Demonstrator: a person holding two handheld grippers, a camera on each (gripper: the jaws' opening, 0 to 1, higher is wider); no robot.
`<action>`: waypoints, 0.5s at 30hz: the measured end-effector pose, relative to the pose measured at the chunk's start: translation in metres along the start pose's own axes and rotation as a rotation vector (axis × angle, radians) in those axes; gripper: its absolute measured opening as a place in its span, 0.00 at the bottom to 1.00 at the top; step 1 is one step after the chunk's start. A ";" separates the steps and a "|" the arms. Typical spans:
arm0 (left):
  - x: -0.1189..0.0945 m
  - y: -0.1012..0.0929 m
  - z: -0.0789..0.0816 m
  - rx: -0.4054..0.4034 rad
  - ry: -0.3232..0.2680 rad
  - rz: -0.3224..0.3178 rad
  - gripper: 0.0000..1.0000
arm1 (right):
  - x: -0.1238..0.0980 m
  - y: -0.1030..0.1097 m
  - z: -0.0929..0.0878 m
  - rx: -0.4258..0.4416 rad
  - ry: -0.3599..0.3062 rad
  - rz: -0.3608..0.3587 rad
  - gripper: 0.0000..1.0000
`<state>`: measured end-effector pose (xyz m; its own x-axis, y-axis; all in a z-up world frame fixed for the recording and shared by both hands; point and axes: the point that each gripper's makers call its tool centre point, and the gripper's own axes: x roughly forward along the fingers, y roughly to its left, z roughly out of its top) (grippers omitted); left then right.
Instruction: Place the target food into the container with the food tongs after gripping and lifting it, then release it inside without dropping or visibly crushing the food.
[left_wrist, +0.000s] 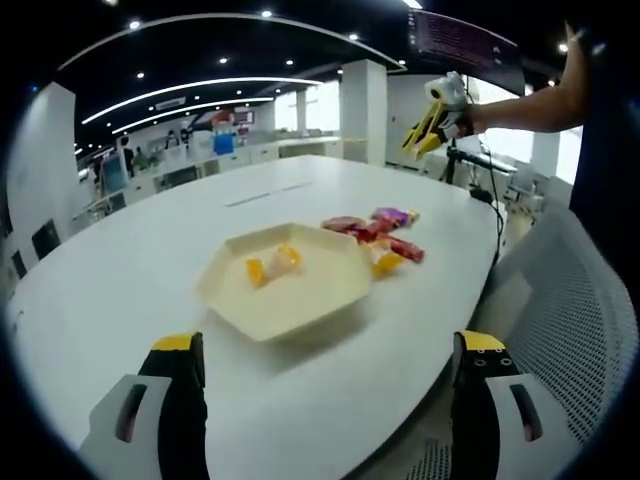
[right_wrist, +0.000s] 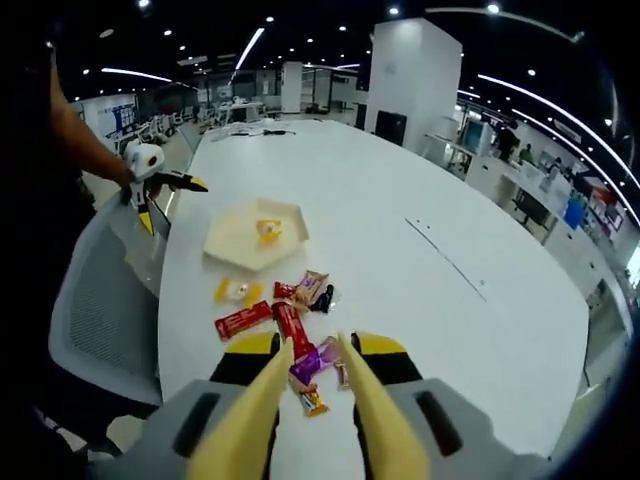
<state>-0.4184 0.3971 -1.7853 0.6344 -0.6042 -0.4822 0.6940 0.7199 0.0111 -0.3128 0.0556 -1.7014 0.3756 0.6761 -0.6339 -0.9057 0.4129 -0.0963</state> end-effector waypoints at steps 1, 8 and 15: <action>0.000 -0.001 0.000 -0.003 0.000 -0.003 0.99 | 0.000 0.000 -0.001 0.000 0.003 0.002 0.27; 0.000 0.000 0.002 -0.007 -0.005 0.003 0.99 | 0.005 0.000 -0.010 -0.007 0.010 0.010 0.27; 0.000 0.000 0.000 -0.007 0.002 0.003 0.99 | 0.012 0.000 -0.025 -0.003 0.019 0.016 0.27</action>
<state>-0.4182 0.3973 -1.7858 0.6361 -0.6012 -0.4836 0.6897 0.7241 0.0069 -0.3128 0.0483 -1.7276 0.3578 0.6707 -0.6497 -0.9120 0.4004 -0.0889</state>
